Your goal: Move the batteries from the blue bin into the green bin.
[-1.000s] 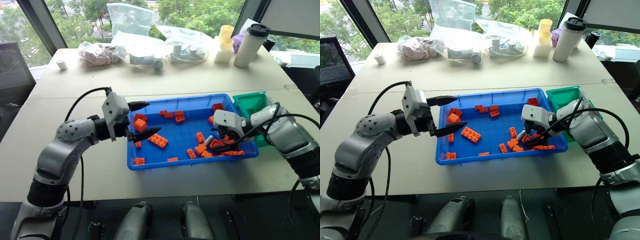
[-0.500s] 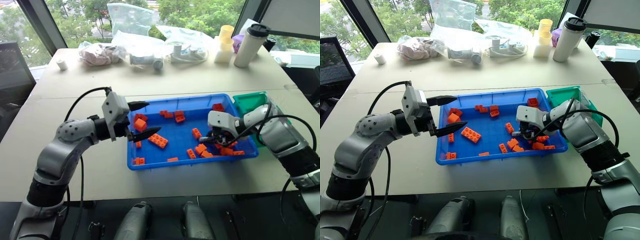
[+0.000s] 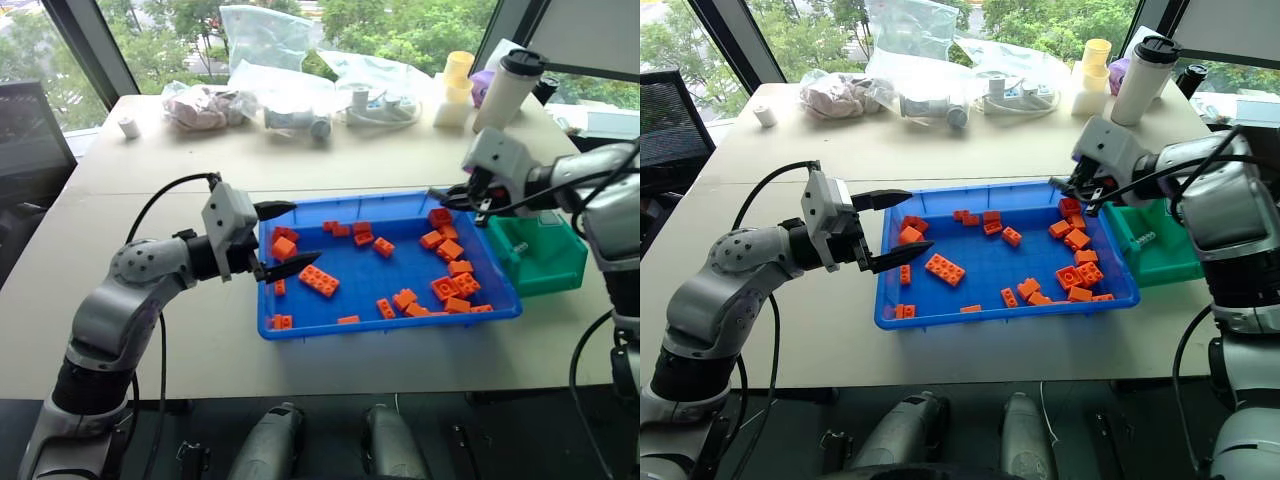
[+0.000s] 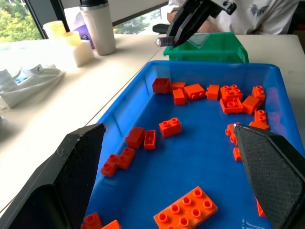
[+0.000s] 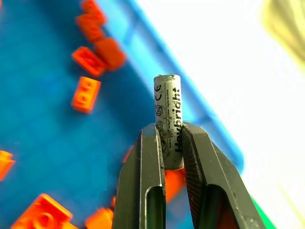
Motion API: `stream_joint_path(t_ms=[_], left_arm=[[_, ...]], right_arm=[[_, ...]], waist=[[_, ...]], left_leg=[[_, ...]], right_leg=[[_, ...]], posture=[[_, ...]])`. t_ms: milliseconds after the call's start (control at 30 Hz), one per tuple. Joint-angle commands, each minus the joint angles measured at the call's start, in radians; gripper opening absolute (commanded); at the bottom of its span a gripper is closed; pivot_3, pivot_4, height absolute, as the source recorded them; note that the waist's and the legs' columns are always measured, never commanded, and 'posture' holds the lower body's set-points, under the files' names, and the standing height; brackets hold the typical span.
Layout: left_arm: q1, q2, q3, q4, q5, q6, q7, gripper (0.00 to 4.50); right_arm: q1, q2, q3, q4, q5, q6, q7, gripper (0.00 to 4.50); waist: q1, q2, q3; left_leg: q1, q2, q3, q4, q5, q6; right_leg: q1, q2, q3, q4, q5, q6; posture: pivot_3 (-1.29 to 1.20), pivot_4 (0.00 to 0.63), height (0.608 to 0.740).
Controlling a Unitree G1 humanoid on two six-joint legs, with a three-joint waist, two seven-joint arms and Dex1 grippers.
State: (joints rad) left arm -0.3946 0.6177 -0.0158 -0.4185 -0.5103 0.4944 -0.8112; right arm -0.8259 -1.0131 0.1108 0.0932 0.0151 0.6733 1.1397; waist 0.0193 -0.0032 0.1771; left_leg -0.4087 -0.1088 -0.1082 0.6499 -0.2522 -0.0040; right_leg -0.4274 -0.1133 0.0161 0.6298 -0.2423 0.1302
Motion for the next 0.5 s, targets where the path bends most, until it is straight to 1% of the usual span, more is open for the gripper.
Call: stream_joint_path(t_ms=[33,133,267,333,367,500], left_arm=[[-0.012,-0.006,0.008,-0.013,0.000,-0.026,-0.007,4.50],[-0.035,-0.021,-0.008,0.014,0.009,-0.044,-0.020,4.50],[-0.052,-0.032,-0.019,0.037,0.010,-0.055,-0.044,4.50],[-0.057,-0.036,-0.020,0.044,0.011,-0.054,-0.052,4.50],[-0.059,-0.037,-0.020,0.045,0.011,-0.053,-0.054,4.50],[-0.062,-0.033,-0.013,0.048,0.005,-0.048,-0.064,4.50]], right_arm=[[0.039,-0.084,-0.068,0.072,-0.031,-0.061,-0.047,0.01],[0.124,-0.153,-0.118,0.130,-0.032,-0.082,-0.071,0.01],[0.209,-0.150,-0.128,0.120,-0.002,-0.087,-0.057,0.01],[0.221,-0.134,-0.128,0.137,0.001,-0.080,-0.073,1.08],[0.223,-0.127,-0.132,0.144,0.005,-0.077,-0.080,1.53],[0.222,-0.118,-0.143,0.138,0.014,-0.069,-0.105,3.54]], waist=[[-0.006,0.000,0.000],[-0.006,0.000,0.000],[-0.019,0.001,0.000],[-0.030,0.001,0.000],[-0.032,0.001,0.000],[-0.031,0.001,0.000]], left_leg=[[0.000,0.000,0.000,0.000,0.000,0.000],[0.000,0.001,0.000,0.000,0.000,0.000],[0.001,0.002,0.002,0.000,0.000,0.000],[0.001,0.002,0.002,-0.001,0.000,0.000],[0.001,0.002,0.002,-0.001,0.000,0.000],[0.001,0.002,0.002,-0.001,0.000,0.000]], right_leg=[[0.000,0.000,0.000,0.000,0.000,0.000],[-0.001,0.000,0.000,0.001,0.000,0.000],[-0.001,0.001,0.002,0.001,0.000,0.000],[-0.001,0.001,0.002,0.002,0.000,0.000],[-0.001,0.001,0.002,0.002,0.000,0.000],[-0.001,0.002,0.002,0.002,0.000,0.000]], posture=[[0.00,0.150,0.740],[0.00,0.150,0.740],[0.00,0.150,0.740],[0.00,0.150,0.740],[0.00,0.150,0.740],[0.00,0.150,0.740]])
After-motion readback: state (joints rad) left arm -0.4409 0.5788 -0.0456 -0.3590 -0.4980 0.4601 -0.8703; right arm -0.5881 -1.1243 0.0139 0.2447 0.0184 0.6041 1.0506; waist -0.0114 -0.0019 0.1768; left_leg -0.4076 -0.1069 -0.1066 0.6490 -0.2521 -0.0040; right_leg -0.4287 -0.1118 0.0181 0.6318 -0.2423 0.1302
